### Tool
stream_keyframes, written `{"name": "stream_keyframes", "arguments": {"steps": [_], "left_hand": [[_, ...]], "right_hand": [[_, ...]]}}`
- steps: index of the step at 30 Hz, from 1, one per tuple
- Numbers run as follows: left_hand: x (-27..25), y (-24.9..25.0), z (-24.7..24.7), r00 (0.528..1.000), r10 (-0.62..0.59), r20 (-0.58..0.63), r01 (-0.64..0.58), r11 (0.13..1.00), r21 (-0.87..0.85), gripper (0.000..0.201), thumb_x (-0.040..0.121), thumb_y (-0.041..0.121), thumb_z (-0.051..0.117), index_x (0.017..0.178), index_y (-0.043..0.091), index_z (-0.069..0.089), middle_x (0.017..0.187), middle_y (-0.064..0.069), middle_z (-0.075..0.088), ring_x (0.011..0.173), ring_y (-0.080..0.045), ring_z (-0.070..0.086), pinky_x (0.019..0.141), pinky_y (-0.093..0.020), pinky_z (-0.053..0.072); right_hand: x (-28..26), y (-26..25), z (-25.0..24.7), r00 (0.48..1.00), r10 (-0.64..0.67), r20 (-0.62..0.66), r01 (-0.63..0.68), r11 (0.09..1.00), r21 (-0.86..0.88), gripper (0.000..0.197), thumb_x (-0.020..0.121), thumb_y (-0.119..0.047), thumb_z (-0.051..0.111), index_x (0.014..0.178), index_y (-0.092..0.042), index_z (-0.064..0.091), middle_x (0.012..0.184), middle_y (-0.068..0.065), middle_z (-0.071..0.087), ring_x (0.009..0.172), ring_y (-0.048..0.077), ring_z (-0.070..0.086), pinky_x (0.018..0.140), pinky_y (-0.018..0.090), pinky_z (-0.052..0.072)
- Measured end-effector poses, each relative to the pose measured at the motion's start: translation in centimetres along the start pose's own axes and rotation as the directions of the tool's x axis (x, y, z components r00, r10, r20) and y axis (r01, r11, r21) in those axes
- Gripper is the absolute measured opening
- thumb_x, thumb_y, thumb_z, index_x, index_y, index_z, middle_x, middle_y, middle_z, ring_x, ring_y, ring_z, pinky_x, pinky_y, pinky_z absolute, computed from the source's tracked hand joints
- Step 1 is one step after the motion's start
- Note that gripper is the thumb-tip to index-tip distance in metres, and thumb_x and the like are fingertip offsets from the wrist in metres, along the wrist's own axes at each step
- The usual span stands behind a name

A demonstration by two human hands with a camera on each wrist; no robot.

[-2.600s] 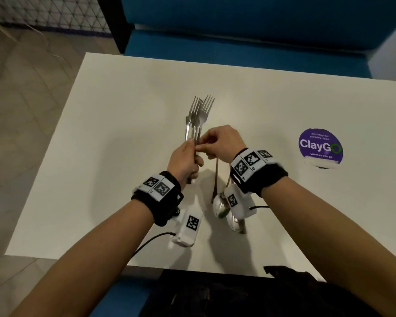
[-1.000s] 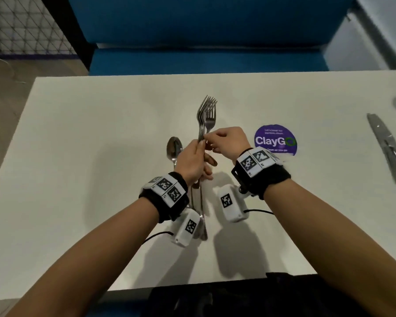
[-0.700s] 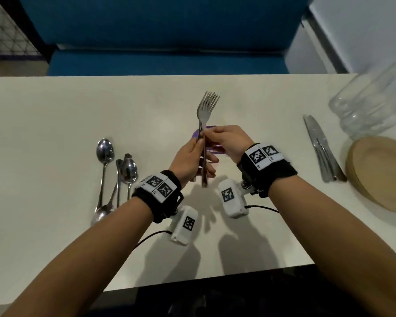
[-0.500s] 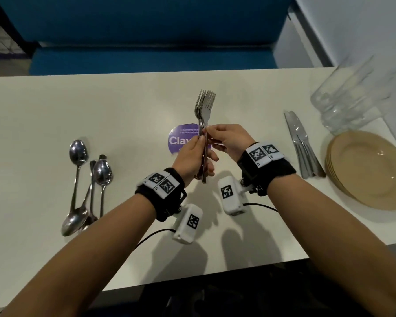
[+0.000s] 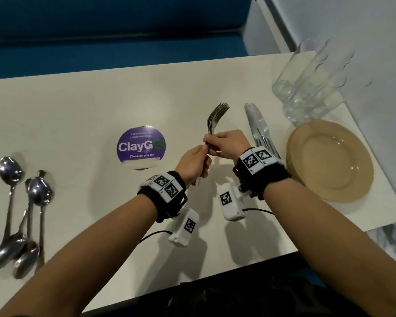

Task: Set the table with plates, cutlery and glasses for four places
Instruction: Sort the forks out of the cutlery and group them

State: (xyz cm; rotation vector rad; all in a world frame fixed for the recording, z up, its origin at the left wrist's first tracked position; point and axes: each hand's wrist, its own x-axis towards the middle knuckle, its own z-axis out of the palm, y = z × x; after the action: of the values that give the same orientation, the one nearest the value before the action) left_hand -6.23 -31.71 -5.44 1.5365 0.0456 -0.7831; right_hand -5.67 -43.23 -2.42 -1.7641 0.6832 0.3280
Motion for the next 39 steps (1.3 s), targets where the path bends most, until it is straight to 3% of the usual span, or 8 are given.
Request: {"name": "stream_keyframes", "arguments": {"steps": [4,7,9,13,19,31,36,39], "left_hand": [[1.9,0.2,3.8,0.998,-0.059,0.001,0.059,0.997,-0.051,0.037,0.104,0.025,0.028,0.086,0.012,0.058,0.066,-0.005,0.053,0.056,-0.017,0.046,0.057,-0.027,0.045],[3.7,0.6,5.6,0.998,-0.055,-0.027,0.062,0.93,0.362,0.047,0.101,0.035,0.034,0.088,0.006,0.068,0.081,-0.009,0.069,0.074,-0.025,0.061,0.077,-0.033,0.048],[4.6,0.8,5.9,0.991,-0.01,-0.134,0.076,0.865,0.496,0.05,0.098,0.04,0.04,0.081,0.005,0.07,0.082,-0.01,0.071,0.075,-0.024,0.062,0.075,-0.03,0.048],[6.2,0.4,6.1,0.972,-0.079,-0.221,0.138,0.954,0.266,0.025,0.089,0.027,0.056,0.07,0.017,0.068,0.076,-0.007,0.072,0.068,-0.02,0.066,0.08,-0.039,0.059],[7.0,0.6,6.6,0.959,-0.113,-0.261,0.169,0.965,0.202,0.021,0.084,0.014,0.055,0.067,0.019,0.066,0.063,-0.004,0.065,0.057,-0.02,0.058,0.075,-0.035,0.055],[8.5,1.0,8.3,0.971,-0.094,-0.222,0.149,0.958,0.246,0.025,0.069,0.029,0.052,0.054,0.024,0.071,0.057,0.0,0.063,0.063,-0.022,0.058,0.084,-0.046,0.056],[8.6,1.8,9.1,0.975,-0.095,-0.2,0.141,0.964,0.225,0.025,0.069,0.027,0.051,0.056,0.018,0.071,0.051,0.003,0.061,0.053,-0.019,0.054,0.071,-0.037,0.058],[8.5,2.3,9.5,0.978,-0.109,-0.175,0.144,0.969,0.203,0.026,0.083,0.014,0.052,0.063,0.018,0.068,0.057,-0.001,0.059,0.05,-0.015,0.052,0.064,-0.031,0.052]], "right_hand": [[2.1,0.8,-3.4,1.0,0.017,0.002,-0.016,0.978,-0.209,0.019,0.08,-0.025,0.071,0.073,-0.008,0.074,0.083,0.018,0.073,0.083,0.027,0.07,0.089,0.044,0.055],[3.7,1.3,-5.7,1.0,0.017,-0.015,-0.022,0.931,-0.365,0.022,0.084,-0.028,0.067,0.078,-0.008,0.074,0.085,0.013,0.073,0.082,0.026,0.069,0.084,0.035,0.055],[4.5,1.2,-6.7,0.999,-0.024,-0.028,0.006,0.85,-0.526,0.025,0.088,-0.029,0.062,0.087,-0.005,0.072,0.085,0.009,0.069,0.08,0.022,0.064,0.075,0.028,0.049],[5.7,1.3,-6.9,0.996,-0.087,-0.029,0.037,0.674,-0.738,0.019,0.09,-0.02,0.06,0.099,-0.005,0.065,0.097,0.009,0.068,0.091,0.024,0.065,0.073,0.028,0.05],[5.9,2.2,-6.5,0.985,-0.164,-0.049,0.066,0.627,-0.776,0.01,0.089,-0.007,0.058,0.097,-0.003,0.063,0.098,0.014,0.068,0.092,0.028,0.066,0.066,0.027,0.044],[5.1,5.0,-7.5,0.98,-0.17,-0.101,0.046,0.693,-0.72,0.017,0.085,-0.006,0.056,0.091,-0.007,0.073,0.091,0.014,0.07,0.086,0.029,0.065,0.072,0.029,0.049],[5.1,4.8,-7.8,0.975,-0.182,-0.125,0.039,0.701,-0.712,0.019,0.088,-0.007,0.054,0.095,-0.007,0.072,0.093,0.015,0.07,0.09,0.031,0.065,0.075,0.031,0.051],[5.1,4.7,-8.2,0.977,-0.167,-0.131,0.026,0.706,-0.707,0.018,0.088,-0.007,0.056,0.098,-0.006,0.071,0.094,0.017,0.069,0.09,0.032,0.065,0.076,0.033,0.053]]}}
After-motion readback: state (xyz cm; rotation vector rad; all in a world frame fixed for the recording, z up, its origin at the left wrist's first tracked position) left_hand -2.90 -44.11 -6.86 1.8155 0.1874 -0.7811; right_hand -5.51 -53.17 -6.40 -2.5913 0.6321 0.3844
